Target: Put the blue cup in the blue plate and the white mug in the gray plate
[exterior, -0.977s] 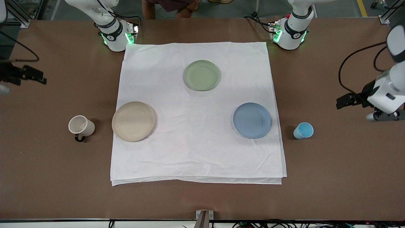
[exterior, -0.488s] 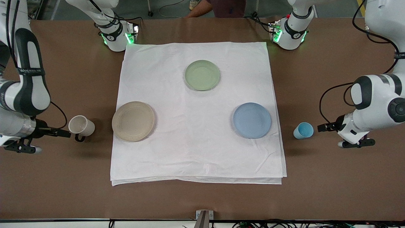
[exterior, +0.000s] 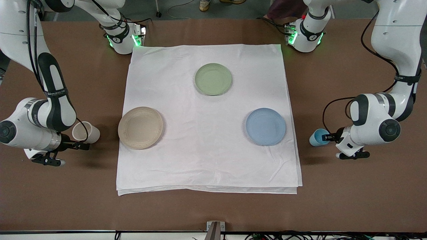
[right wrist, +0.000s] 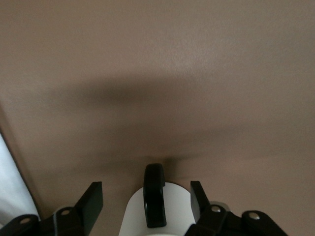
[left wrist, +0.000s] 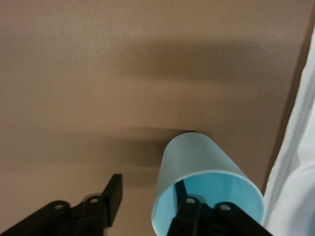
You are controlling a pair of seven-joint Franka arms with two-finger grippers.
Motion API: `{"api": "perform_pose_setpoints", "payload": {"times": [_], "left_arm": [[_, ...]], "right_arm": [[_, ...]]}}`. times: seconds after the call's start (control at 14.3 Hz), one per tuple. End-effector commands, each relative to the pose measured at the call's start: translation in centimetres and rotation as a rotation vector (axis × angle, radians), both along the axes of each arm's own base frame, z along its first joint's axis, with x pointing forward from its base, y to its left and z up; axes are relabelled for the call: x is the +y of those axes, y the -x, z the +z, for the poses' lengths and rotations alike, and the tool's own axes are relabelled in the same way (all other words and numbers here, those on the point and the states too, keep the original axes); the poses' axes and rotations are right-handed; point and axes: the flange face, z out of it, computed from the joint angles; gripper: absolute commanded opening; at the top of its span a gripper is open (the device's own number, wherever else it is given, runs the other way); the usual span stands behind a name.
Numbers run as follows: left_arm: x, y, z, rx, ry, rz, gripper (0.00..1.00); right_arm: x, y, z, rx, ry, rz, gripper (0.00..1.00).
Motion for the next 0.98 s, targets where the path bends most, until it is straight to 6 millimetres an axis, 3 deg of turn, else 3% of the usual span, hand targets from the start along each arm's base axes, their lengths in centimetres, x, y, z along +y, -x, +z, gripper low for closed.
{"api": "perform_pose_setpoints", "payload": {"times": [0.0, 0.07, 0.14, 0.28, 0.42, 0.56, 0.7, 0.84, 0.91], "left_arm": [[-0.6, -0.1, 1.0, -0.014, 0.019, 0.008, 0.0], [-1.1, -0.3, 2.2, -0.03, 0.024, 0.0, 0.0], [-1.8, -0.4, 3.4, -0.047, 0.027, -0.01, 0.0], [-5.2, 0.3, 6.4, -0.075, 0.039, -0.025, 0.0], [-9.8, 1.3, 8.8, -0.065, 0.041, -0.008, 0.0], [-15.2, 2.8, 8.2, -0.044, 0.033, 0.06, 0.0], [-20.3, 3.8, 6.8, -0.047, 0.024, 0.109, 0.0], [-22.9, 4.4, 4.6, -0.042, 0.024, 0.164, 0.0], [-23.7, 4.6, 3.5, -0.04, 0.027, 0.179, 0.0]], "right_arm": [[0.4, 1.5, -1.1, 0.01, -0.017, -0.018, 0.33], [0.5, 1.7, -1.0, 0.023, -0.02, -0.018, 0.08], [0.4, 1.7, -0.7, 0.035, -0.024, -0.02, 0.0], [0.9, 0.6, 1.5, 0.004, -0.03, -0.03, 0.0], [3.2, -0.7, 4.9, 0.035, -0.04, -0.069, 0.0], [9.1, -0.4, 7.1, 0.072, -0.051, -0.149, 0.0], [15.7, 1.6, 6.4, 0.089, -0.073, -0.2, 0.0], [20.7, 3.7, 4.3, 0.075, -0.084, -0.21, 0.0], [22.0, 4.6, 3.0, 0.061, -0.082, -0.189, 0.0]]}}
